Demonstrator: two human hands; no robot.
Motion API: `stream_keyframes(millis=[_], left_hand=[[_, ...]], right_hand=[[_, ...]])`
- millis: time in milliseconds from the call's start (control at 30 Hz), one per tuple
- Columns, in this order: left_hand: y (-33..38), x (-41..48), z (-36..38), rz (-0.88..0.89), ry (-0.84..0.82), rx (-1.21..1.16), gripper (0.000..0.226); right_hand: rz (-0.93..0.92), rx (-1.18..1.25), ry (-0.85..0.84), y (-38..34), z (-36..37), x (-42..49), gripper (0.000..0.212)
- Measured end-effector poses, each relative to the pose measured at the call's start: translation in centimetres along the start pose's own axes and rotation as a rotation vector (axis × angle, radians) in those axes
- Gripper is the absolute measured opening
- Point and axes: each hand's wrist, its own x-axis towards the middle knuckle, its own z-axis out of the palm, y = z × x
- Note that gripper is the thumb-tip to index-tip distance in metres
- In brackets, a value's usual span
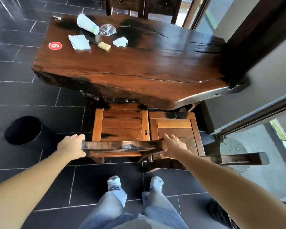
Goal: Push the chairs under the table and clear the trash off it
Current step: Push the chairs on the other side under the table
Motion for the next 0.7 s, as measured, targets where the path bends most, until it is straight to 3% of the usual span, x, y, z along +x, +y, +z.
stream_keyframes(millis=[167,500,700], left_hand=[[-0.7,-0.6,-0.4,0.099,0.023,0.118,0.049],[-1.0,-3.8,1.3,0.158,0.018,0.212,0.047],[-1.0,-5.4,2.8,0.149,0.042,0.211,0.049]], right_hand=[[0.09,0.035,0.132,-1.3,0.5,-0.1,0.064],[0.016,-0.208,0.155,0.4,2.3,-3.0,0.071],[-0.014,-0.204,0.152,0.8,3.0,-5.0,0.06]])
